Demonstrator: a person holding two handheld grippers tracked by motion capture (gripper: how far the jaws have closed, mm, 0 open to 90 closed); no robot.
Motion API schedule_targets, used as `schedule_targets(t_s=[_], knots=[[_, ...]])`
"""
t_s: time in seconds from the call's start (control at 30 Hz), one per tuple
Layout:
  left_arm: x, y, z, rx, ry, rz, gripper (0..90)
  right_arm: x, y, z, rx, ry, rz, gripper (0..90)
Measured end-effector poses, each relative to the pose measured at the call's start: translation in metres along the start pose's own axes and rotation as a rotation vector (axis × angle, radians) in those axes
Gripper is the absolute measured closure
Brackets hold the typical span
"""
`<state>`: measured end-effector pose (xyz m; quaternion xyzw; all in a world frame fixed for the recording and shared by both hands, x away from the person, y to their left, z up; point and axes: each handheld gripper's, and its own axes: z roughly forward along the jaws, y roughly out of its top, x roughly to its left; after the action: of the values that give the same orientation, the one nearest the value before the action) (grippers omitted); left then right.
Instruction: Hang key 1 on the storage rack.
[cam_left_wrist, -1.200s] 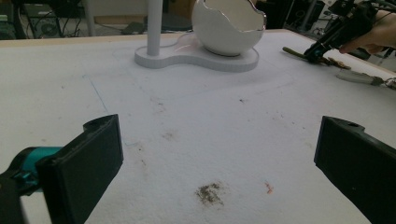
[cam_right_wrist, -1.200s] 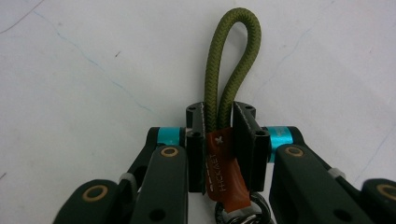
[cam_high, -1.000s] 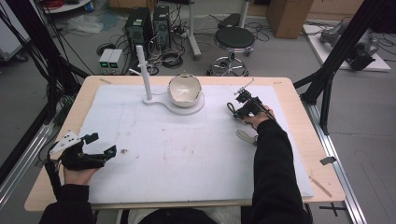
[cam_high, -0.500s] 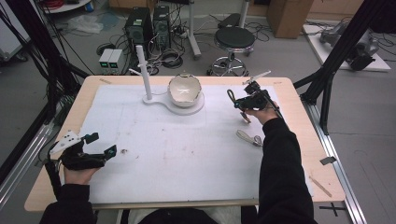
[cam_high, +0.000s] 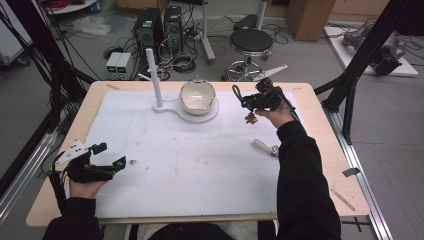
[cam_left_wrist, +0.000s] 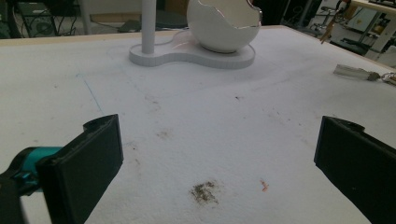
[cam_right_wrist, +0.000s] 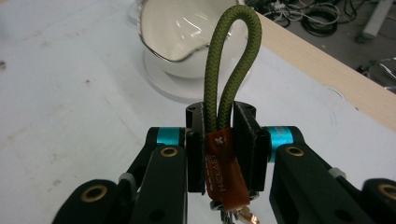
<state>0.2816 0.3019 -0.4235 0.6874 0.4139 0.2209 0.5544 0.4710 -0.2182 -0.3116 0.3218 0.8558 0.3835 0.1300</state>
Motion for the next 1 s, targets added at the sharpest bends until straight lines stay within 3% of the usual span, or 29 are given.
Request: schedule_targets(t_s=[0.27,0.7,1.0], knots=[[0.000,0.000,0.000,-0.003,-0.001,-0.002,1.7,0.030,0.029,0.003,-0.036,0.052,-0.064,75.3],[0.001,0.000,-0.001,-0.002,0.003,-0.004,1.7,0.073,0.065,0.017,-0.049,0.117,-0.151,75.1],[0.002,0.000,-0.001,-0.005,0.003,-0.008,1.7,0.093,0.088,0.031,-0.063,0.115,-0.174,75.0]])
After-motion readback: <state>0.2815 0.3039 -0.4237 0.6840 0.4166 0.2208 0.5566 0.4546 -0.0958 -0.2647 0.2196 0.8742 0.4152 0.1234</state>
